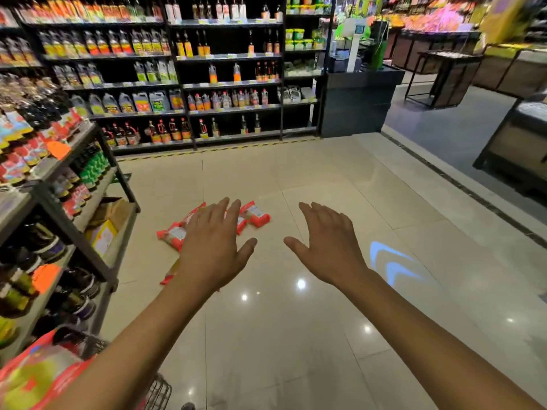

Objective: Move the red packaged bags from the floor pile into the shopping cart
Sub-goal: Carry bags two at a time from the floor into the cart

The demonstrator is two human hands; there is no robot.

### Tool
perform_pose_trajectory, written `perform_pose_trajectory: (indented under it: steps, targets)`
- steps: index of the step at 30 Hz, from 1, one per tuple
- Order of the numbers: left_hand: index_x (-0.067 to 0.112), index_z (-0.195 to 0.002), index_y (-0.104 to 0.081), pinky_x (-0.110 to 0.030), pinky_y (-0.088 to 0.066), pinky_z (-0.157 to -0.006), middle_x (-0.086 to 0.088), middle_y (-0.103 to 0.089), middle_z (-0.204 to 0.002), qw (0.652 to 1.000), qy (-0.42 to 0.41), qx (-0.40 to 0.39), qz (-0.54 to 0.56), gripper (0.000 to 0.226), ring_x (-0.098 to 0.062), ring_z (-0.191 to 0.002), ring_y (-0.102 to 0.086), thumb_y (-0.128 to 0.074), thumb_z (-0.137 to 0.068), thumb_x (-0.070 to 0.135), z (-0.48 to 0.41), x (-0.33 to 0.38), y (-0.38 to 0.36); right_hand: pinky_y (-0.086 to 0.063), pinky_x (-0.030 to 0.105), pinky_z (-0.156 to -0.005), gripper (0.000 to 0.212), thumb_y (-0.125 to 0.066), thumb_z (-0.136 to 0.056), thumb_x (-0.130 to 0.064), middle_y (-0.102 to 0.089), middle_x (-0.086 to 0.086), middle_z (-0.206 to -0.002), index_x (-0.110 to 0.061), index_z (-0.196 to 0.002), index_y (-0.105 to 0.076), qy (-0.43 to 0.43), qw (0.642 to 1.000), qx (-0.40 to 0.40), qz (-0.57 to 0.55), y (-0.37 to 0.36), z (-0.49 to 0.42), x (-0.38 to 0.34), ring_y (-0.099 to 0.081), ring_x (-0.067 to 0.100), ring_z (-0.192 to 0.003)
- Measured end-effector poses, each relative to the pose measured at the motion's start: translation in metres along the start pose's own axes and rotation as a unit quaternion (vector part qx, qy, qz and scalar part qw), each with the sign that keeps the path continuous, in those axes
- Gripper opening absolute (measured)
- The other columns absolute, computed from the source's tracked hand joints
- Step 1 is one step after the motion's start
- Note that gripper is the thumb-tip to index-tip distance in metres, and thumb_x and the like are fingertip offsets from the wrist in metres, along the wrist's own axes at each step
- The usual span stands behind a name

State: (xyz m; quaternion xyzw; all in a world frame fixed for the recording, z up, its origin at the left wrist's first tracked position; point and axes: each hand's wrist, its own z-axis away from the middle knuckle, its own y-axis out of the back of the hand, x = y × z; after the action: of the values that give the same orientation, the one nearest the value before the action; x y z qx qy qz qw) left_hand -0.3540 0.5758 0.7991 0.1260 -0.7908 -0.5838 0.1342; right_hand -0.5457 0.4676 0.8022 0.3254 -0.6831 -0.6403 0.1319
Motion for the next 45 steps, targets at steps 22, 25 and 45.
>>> perform_pose_trajectory:
  steps: [22,25,45]
  targets:
    - [0.017,-0.158,-0.027,-0.047,-0.024,-0.121,-0.009,-0.030,-0.164,0.995,-0.081,-0.031,0.050,0.081,-0.031,-0.148,-0.032,-0.051,-0.095,0.063,-0.312,0.008,-0.102,-0.011,0.044,-0.125,0.076,-0.041,-0.099,-0.063,-0.020,0.003,-0.167,-0.026,-0.160,-0.016,-0.078,0.997,0.004,0.002,-0.015,-0.276,0.090,-0.017,0.021,-0.154]
    - [0.015,-0.157,-0.029,-0.048,-0.027,-0.120,-0.011,-0.033,-0.162,0.996,-0.075,-0.026,0.030,0.081,-0.032,-0.146,-0.035,-0.054,-0.094,0.059,-0.364,0.016,-0.114,-0.011,0.043,-0.125,0.075,-0.042,-0.099,-0.062,-0.021,0.002,-0.167,-0.027,-0.160,-0.017,-0.063,0.998,0.011,-0.021,-0.020,-0.331,0.119,-0.017,0.020,-0.153]
    - [0.018,-0.158,-0.026,-0.046,-0.024,-0.122,-0.007,-0.028,-0.165,0.996,0.066,-0.047,-0.032,0.080,-0.029,-0.148,-0.030,-0.047,-0.095,0.062,-0.624,-0.018,-0.195,-0.013,0.041,-0.124,0.073,-0.045,-0.098,-0.060,-0.027,0.001,-0.165,-0.026,-0.159,-0.022,0.069,0.995,-0.041,-0.051,-0.069,-0.663,0.183,-0.020,0.019,-0.152]
